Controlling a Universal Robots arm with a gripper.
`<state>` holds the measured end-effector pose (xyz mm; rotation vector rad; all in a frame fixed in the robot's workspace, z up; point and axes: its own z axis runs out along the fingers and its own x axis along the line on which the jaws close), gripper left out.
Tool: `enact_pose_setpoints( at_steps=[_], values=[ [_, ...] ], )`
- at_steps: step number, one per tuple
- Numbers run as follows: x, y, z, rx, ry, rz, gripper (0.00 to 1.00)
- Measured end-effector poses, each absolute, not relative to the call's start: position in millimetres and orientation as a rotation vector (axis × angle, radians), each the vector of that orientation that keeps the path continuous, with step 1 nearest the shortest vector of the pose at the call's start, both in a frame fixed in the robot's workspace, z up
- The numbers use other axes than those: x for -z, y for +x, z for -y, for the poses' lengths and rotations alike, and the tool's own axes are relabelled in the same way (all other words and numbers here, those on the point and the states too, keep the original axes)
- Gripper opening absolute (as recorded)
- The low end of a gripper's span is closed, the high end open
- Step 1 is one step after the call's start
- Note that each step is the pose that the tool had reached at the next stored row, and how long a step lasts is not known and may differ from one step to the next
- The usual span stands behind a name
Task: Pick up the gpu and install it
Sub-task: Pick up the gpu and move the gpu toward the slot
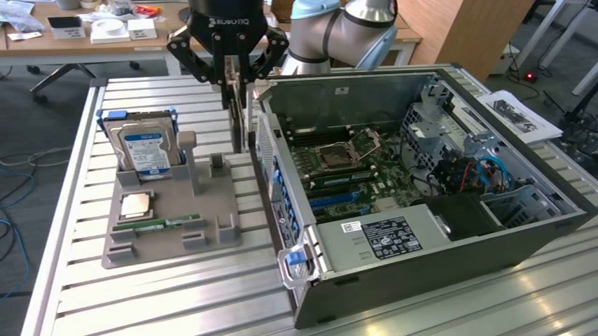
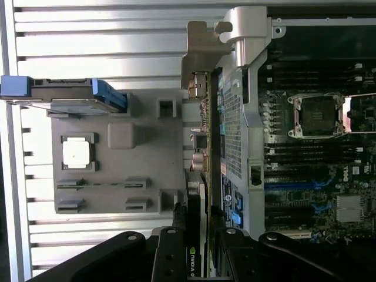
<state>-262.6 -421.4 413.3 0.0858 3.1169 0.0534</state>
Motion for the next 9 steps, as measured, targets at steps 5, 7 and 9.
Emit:
enact_pose_setpoints(
  at_steps=[5,7,9],
  values=[
    [-413,-248,421,-0.054,0.086,-3.117,0.27],
    [-413,-243,421,-0.054,0.086,-3.117,0.27],
    [-414,-243,421,-0.054,0.086,-3.117,0.27]
  ],
)
